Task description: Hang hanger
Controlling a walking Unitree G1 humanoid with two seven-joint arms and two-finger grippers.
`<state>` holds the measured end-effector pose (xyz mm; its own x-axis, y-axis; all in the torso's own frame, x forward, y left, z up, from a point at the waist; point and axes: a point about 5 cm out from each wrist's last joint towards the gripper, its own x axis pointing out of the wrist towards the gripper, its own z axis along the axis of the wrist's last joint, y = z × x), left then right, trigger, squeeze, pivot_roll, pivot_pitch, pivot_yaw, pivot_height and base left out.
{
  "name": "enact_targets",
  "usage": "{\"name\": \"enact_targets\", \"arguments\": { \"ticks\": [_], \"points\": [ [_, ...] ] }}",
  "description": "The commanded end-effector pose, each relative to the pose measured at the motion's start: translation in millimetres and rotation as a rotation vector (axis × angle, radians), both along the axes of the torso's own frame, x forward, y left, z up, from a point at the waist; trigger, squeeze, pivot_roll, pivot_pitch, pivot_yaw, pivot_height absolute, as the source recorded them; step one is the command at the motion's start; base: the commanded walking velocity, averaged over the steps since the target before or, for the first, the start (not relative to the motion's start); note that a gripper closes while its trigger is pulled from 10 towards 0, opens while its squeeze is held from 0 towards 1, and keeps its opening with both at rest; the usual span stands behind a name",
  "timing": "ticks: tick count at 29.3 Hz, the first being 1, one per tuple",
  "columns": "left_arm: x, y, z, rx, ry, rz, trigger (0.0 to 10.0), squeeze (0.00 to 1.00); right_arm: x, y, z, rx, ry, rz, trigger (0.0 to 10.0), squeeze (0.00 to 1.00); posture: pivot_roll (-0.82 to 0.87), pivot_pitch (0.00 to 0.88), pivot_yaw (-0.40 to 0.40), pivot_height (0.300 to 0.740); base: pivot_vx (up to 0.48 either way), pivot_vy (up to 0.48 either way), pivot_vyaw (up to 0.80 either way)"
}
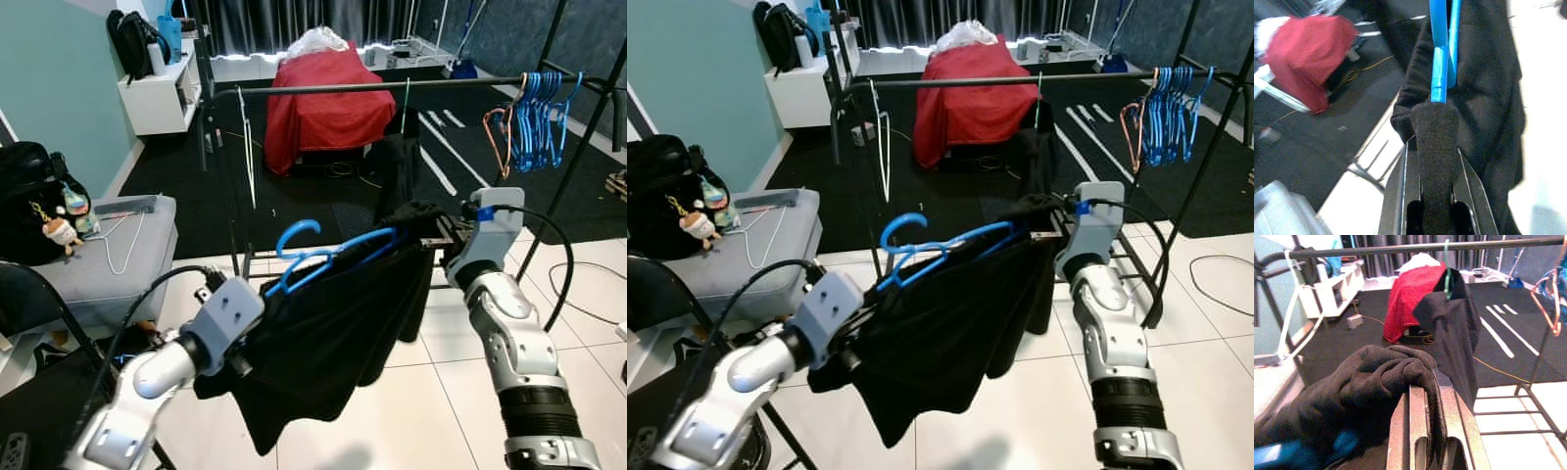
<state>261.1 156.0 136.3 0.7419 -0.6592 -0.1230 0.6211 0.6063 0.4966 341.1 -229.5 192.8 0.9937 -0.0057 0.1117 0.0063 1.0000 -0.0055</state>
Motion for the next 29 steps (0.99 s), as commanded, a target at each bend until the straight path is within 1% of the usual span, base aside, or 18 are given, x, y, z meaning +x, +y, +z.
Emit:
{"name": "enact_targets", "arguments": {
  "ticks": [1,2,4,9,11,15,16,17,18,19,20,21,22,23,24,26,28,29],
  "points": [
    [-4.3,12.0,-4.8,0.035,0.044,-0.011,10.0,0.0,-4.8,-19.7,12.7,0.019,-0.05,-0.077,0.0,0.0,-0.14,0.0,0.013,0.74,0.0,0.0,0.0],
    [-4.3,12.0,-4.8,0.035,0.044,-0.011,10.0,0.0,-4.8,-19.7,12.7,0.019,-0.05,-0.077,0.0,0.0,-0.14,0.0,0.013,0.74,0.0,0.0,0.0],
    [-15.3,0.4,26.7,-0.264,0.077,-0.164,10.0,0.0,-8.4,-36.4,-5.5,0.023,0.046,-0.15,0.0,0.0,-0.14,0.0,0.006,0.74,0.0,0.0,0.0],
    [-24.0,-8.5,51.9,-0.489,0.066,-0.297,10.0,0.0,-11.9,-38.9,-27.4,0.032,0.157,-0.169,0.0,0.0,-0.14,0.0,0.006,0.74,0.0,0.0,0.0],
    [-15.7,-12.0,65.8,-0.709,0.001,-0.273,10.0,0.0,-15.2,-6.0,-59.5,0.047,0.322,-0.03,0.0,0.0,-0.15,0.0,0.008,0.74,0.0,0.0,0.0],
    [-13.8,-14.7,71.6,-0.873,-0.009,-0.294,10.0,0.0,-19.6,22.9,-77.7,0.073,0.39,0.064,0.0,0.0,-0.15,0.0,0.01,0.74,0.0,0.0,0.0],
    [-12.2,-16.4,71.3,-0.906,-0.005,-0.292,10.0,0.0,-20.0,39.0,-76.5,0.086,0.366,0.143,2.1,0.0,-0.15,0.0,0.01,0.74,0.0,0.0,0.0],
    [-12.2,-16.4,71.3,-0.906,-0.005,-0.292,10.0,0.0,-20.0,39.0,-76.5,0.086,0.366,0.143,2.1,0.0,-0.15,0.0,0.01,0.74,0.0,0.0,0.0],
    [-9.7,-20.6,68.3,-0.905,0.005,-0.282,10.0,0.0,-21.4,57.6,-70.3,0.121,0.318,0.254,10.0,0.0,-0.15,0.0,0.01,0.74,0.0,0.0,0.0],
    [-9.7,-20.6,68.3,-0.905,0.005,-0.282,10.0,0.0,-21.4,57.6,-70.3,0.121,0.318,0.254,10.0,0.0,-0.15,0.0,0.01,0.74,0.0,0.0,0.0],
    [-7.3,-25.5,64.3,-0.875,0.021,-0.271,10.0,0.0,-24.9,75.4,-62.1,0.152,0.268,0.388,10.0,0.34,-0.15,0.0,0.01,0.74,0.0,0.0,0.0],
    [-7.3,-25.5,64.3,-0.875,0.021,-0.271,10.0,0.0,-24.9,75.4,-62.1,0.152,0.268,0.388,10.0,0.34,-0.15,0.0,0.01,0.74,0.0,0.0,0.0],
    [-3.5,-32.8,56.1,-0.799,0.046,-0.247,10.0,0.0,-32.6,93.5,-51.4,0.145,0.206,0.556,10.0,1.0,-0.15,0.0,0.01,0.74,0.0,0.0,0.0],
    [-0.7,-39.0,45.9,-0.696,0.068,-0.226,10.0,0.0,-43.5,106.0,-41.3,0.162,0.161,0.711,10.0,1.0,-0.15,0.0,0.01,0.74,0.0,0.0,0.0],
    [-0.7,-39.0,45.9,-0.696,0.068,-0.226,10.0,0.0,-43.5,106.0,-41.3,0.162,0.161,0.711,10.0,1.0,-0.15,0.0,0.01,0.74,0.0,0.0,0.0],
    [6.5,-39.5,15.1,-0.321,0.084,-0.155,10.0,0.0,-79.9,105.9,-17.9,0.156,0.093,1.047,10.0,1.0,-0.15,0.0,0.01,0.74,0.0,0.0,0.0],
    [6.5,-39.5,15.1,-0.321,0.084,-0.155,10.0,0.0,-79.9,105.9,-17.9,0.156,0.093,1.047,10.0,1.0,-0.15,0.0,0.01,0.74,0.0,0.0,0.0],
    [8.9,-35.2,7.3,-0.217,0.081,-0.135,10.0,0.0,-89.4,101.5,-13.6,0.144,0.09,1.113,10.0,1.0,-0.15,0.0,0.01,0.74,0.0,0.0,0.0]
  ]
}}
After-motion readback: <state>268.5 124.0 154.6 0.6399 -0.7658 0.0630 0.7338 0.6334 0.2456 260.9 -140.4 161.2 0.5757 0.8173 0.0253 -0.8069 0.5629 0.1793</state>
